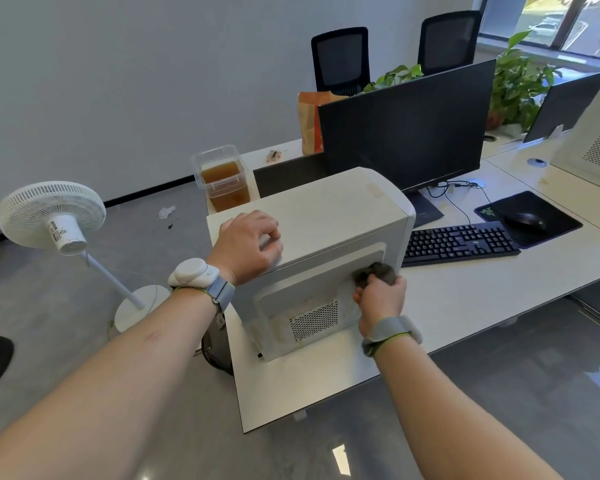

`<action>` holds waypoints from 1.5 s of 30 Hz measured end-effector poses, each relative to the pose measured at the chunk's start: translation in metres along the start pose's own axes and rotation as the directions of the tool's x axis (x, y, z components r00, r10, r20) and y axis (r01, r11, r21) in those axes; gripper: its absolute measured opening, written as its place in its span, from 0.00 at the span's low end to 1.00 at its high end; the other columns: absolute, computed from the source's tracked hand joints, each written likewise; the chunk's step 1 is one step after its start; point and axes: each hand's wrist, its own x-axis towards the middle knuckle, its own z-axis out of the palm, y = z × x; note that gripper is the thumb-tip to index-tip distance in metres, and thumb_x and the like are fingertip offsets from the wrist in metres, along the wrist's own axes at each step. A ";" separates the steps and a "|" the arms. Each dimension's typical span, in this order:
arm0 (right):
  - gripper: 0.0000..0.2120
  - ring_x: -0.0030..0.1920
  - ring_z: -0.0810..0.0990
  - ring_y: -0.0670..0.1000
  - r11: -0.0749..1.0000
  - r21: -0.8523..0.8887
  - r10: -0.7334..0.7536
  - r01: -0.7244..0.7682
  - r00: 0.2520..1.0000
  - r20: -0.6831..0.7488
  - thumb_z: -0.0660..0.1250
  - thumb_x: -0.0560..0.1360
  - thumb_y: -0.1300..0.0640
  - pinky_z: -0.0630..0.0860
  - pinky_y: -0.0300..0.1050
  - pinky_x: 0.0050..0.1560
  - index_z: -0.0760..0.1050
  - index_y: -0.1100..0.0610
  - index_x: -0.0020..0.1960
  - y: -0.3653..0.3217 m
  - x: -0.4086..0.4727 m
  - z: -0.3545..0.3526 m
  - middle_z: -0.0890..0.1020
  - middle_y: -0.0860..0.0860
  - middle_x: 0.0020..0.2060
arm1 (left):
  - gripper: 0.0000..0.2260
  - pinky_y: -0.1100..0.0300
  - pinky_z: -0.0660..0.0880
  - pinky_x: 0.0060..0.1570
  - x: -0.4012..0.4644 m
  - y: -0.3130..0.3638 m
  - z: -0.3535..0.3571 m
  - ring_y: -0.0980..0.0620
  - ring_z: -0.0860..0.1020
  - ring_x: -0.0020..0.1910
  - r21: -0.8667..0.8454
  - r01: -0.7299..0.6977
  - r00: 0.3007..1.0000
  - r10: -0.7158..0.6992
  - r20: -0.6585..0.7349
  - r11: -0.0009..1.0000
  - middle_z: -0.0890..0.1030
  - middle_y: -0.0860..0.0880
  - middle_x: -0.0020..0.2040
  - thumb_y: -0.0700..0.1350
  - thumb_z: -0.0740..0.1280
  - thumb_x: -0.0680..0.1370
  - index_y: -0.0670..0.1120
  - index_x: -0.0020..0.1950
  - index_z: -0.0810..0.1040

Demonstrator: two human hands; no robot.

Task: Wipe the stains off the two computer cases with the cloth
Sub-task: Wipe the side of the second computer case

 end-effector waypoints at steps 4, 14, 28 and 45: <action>0.07 0.30 0.75 0.52 0.996 -0.079 0.059 -0.043 0.976 0.209 0.64 0.80 0.66 0.74 0.44 0.29 0.73 0.55 0.53 0.020 -0.023 -0.010 0.78 0.59 0.42 | 0.06 0.42 0.70 0.62 0.001 -0.002 -0.001 0.50 0.76 0.55 -0.016 -0.007 1.000 0.007 -0.003 1.000 0.81 0.56 0.56 0.53 0.66 0.75 0.53 0.45 0.80; 0.12 0.48 0.81 0.54 0.963 -0.237 -0.042 0.130 0.938 0.343 0.69 0.77 0.65 0.79 0.49 0.48 0.70 0.56 0.56 0.039 -0.056 0.014 0.80 0.55 0.47 | 0.06 0.42 0.71 0.63 0.001 -0.004 0.000 0.50 0.76 0.56 -0.029 0.013 1.000 -0.013 0.006 0.999 0.81 0.55 0.57 0.53 0.66 0.75 0.54 0.46 0.80; 0.16 0.48 0.83 0.63 0.996 -0.082 0.011 0.021 0.929 0.369 0.70 0.68 0.67 0.83 0.63 0.53 0.75 0.57 0.55 0.057 -0.065 0.014 0.82 0.64 0.50 | 0.05 0.41 0.70 0.64 0.001 -0.006 0.001 0.51 0.76 0.56 -0.039 0.019 1.000 -0.018 0.005 0.999 0.81 0.56 0.57 0.53 0.66 0.75 0.54 0.46 0.81; 0.11 0.32 0.72 0.56 0.952 0.088 0.267 -0.292 0.938 0.220 0.55 0.63 0.67 0.73 0.43 0.35 0.72 0.59 0.42 0.010 -0.038 -0.013 0.73 0.58 0.35 | 0.07 0.41 0.71 0.64 0.000 -0.006 0.001 0.51 0.76 0.56 -0.039 0.024 1.000 -0.023 0.007 0.999 0.82 0.56 0.57 0.54 0.66 0.76 0.54 0.48 0.82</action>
